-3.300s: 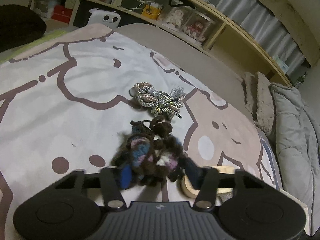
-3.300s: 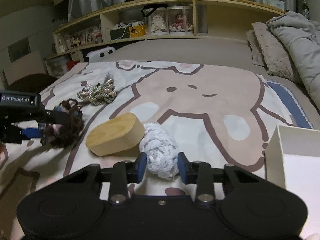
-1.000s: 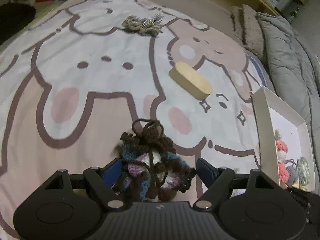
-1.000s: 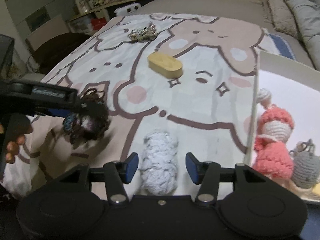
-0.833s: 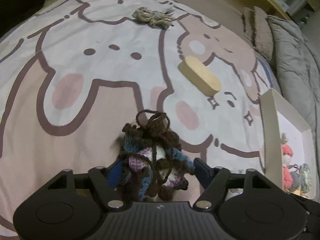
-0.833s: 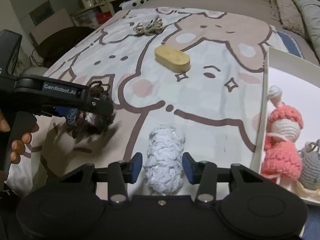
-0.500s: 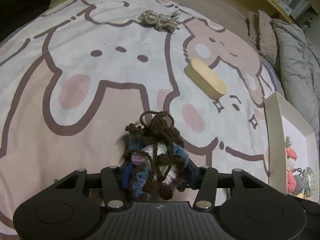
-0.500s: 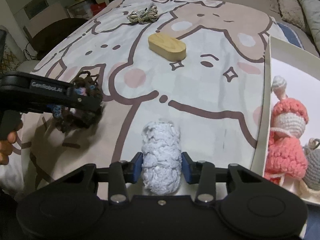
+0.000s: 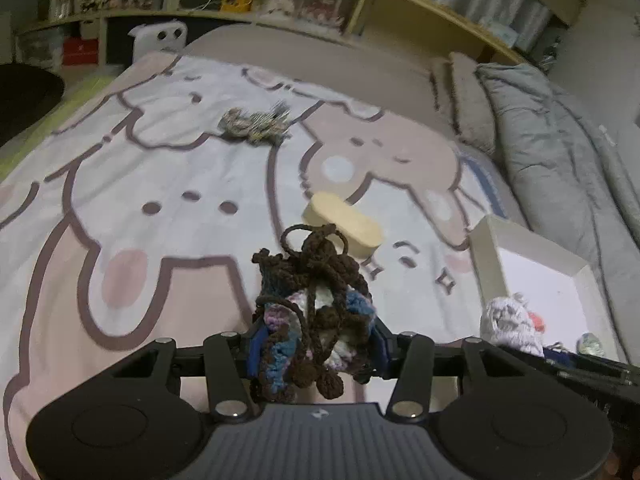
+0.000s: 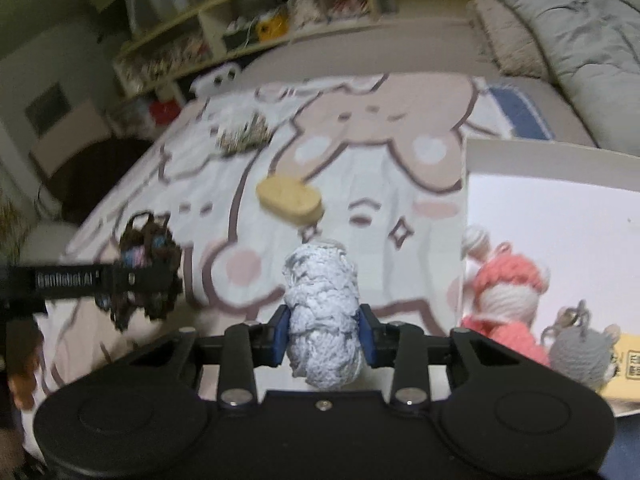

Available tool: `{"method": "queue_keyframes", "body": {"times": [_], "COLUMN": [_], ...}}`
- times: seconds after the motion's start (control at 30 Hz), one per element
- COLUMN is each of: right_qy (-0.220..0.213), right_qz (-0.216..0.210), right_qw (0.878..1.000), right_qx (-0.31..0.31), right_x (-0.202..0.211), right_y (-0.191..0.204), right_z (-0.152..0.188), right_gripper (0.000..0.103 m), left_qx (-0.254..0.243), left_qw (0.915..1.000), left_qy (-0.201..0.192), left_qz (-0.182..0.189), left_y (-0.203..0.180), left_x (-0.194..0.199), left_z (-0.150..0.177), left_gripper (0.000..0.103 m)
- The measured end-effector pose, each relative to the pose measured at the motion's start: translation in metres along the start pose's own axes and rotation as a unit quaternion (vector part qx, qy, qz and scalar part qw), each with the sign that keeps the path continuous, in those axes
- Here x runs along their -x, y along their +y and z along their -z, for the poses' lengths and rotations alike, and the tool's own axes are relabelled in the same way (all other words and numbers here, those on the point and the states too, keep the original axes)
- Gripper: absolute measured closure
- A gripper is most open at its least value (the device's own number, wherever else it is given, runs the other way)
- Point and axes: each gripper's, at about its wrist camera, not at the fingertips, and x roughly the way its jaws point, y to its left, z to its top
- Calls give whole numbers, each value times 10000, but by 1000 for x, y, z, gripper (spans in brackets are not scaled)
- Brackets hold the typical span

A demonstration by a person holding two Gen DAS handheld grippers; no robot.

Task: Organize objects
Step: 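Carry the flower bundle with the left tool while the right tool carries the white ball to the box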

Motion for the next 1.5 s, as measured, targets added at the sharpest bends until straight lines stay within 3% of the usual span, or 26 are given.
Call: {"method": "queue_keyframes", "body": {"times": [0.37,0.77,1.1,1.5], "right_qy": [-732,-1255,-1151,-656], "right_qz": [291,946,1392,1525], "right_qw": [9969,9851,9777,9743], "right_qx": [-77,-698,-1072,-1524], "right_x": [28,30,26,-3], "right_y": [-12,-83,-141,-177], "right_z": [-50,-87,-74,-52], "right_gripper": [66,66,66,66], "left_qx": [-565,-1012,-1550,-2269], "left_qw": [9961,9870,9764,9628], "left_qy": [-577,-696,-457,150], "left_qz": [345,1039,1430,1461], "left_y": [-57,-133,-199,-244], "left_x": [11,-26,-74,-139], "left_z": [-44,-71,-64,-44], "left_gripper": [53,52,52,52]}}
